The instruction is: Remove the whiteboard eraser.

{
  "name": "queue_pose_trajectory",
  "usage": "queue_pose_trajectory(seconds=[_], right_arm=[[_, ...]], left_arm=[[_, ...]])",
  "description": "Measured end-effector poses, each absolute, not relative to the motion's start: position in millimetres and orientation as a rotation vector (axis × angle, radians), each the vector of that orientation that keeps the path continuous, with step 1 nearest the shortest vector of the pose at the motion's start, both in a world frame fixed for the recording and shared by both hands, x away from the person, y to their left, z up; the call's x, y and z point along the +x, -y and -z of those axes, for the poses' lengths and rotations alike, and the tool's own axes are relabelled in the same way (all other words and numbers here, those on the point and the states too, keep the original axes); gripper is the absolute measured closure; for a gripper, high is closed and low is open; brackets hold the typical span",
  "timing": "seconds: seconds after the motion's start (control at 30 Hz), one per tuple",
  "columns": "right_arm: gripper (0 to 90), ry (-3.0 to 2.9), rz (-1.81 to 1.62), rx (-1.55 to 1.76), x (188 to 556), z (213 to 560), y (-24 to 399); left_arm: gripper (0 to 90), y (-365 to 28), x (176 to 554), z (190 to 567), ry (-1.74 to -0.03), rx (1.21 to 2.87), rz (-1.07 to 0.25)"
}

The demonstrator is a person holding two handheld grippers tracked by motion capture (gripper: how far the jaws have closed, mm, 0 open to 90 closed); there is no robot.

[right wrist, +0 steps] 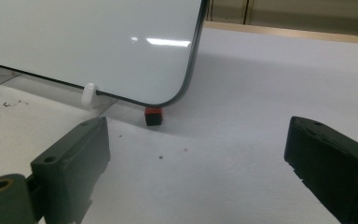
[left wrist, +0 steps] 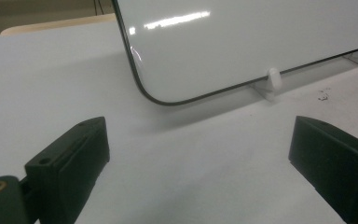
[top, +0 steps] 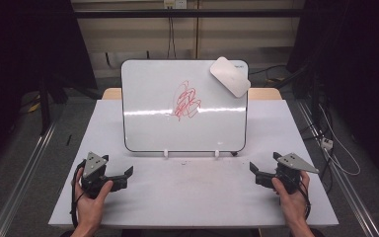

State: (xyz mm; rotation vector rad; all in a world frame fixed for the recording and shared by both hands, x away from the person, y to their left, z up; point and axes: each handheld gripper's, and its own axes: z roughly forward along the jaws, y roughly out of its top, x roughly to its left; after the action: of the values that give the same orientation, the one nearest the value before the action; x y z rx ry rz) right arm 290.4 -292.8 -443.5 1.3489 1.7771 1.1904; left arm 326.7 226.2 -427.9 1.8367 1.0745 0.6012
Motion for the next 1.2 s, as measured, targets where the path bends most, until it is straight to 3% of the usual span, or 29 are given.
queue_pose_trajectory(seconds=[0.27,0.87,1.2], right_arm=[[6.7,-1.785,-1.153,1.332,292,446,294],[17.5,-1.877,-1.165,1.306,308,433,278],[11.6,-1.893,-1.245,1.225,334,412,261]], left_arm=[[4.9,-227,328,428,-1.074,1.837,-0.61],[5.2,-231,329,428,-1.078,1.834,-0.619],[5.3,-234,330,428,-1.098,1.83,-0.624]])
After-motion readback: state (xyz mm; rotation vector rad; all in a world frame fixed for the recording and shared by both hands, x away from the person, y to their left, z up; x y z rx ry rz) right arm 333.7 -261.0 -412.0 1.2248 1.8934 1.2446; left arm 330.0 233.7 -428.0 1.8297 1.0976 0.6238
